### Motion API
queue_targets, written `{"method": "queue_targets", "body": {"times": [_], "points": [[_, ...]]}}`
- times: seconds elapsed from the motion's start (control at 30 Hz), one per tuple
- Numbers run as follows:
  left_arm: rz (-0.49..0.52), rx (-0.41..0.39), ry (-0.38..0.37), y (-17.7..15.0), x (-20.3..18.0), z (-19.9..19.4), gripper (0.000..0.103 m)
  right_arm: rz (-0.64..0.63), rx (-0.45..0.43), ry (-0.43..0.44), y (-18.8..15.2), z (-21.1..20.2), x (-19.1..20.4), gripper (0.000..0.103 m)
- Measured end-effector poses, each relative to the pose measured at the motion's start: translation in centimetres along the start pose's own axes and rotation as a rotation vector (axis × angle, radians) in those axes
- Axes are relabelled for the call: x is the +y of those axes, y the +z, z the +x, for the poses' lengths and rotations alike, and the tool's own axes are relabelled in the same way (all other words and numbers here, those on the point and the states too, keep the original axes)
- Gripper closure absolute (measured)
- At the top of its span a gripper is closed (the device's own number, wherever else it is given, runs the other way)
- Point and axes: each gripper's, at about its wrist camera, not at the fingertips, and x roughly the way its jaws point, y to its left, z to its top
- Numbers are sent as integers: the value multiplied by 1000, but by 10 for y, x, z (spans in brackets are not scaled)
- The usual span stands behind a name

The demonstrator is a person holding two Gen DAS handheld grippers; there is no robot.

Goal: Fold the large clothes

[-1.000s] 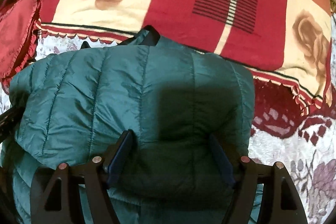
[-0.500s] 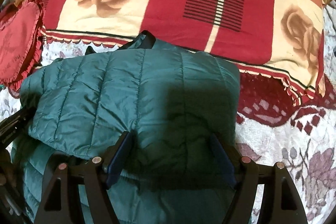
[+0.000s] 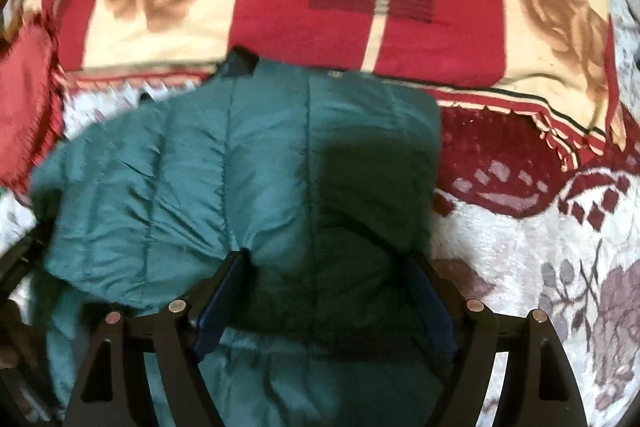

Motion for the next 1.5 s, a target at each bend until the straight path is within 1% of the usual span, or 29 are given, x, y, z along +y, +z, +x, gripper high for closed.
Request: {"method": "queue_targets", "body": {"times": [0.1,0.2,0.3,0.43,0.6,0.73,0.83,0.97,1.13,1.2,1.33,1.5], "points": [[-2,-12,-13,-3,6,-18,52,-3,-17,9,-5,-30,-11,24],[20,-33,-4,-10,11,-41,52,-24,-41,20,-22,-62,-23,24],[25,-37,-5,-22,20,-61,52,-15,-51,41,-42,-90,-37,24],[14,-49,-19,-39,34,-89,52,5,-46,61,-68,-113,-49,24],[28,-62,-10,-63,43,-121,52,-2,-30,71,-103,-125,-46,24],[32,-55,-16,-83,49,-145,52,-16,-17,99,-130,-130,-35,24],[34,-42,-20,-96,52,-155,52,-34,-15,110,-143,-134,-28,24],[43,-35,-10,-110,56,-167,52,-67,-27,112,-158,-148,-19,24],[39,-36,-3,-125,65,-179,52,-97,-30,111,-174,-168,-21,24],[42,-33,7,-130,67,-182,52,-98,-28,101,-181,-173,-22,21],[30,-21,6,-141,74,-186,52,-105,-6,90,-195,-176,-25,21],[26,-3,8,-154,77,-189,52,-87,2,102,-208,-175,-29,21]]}}
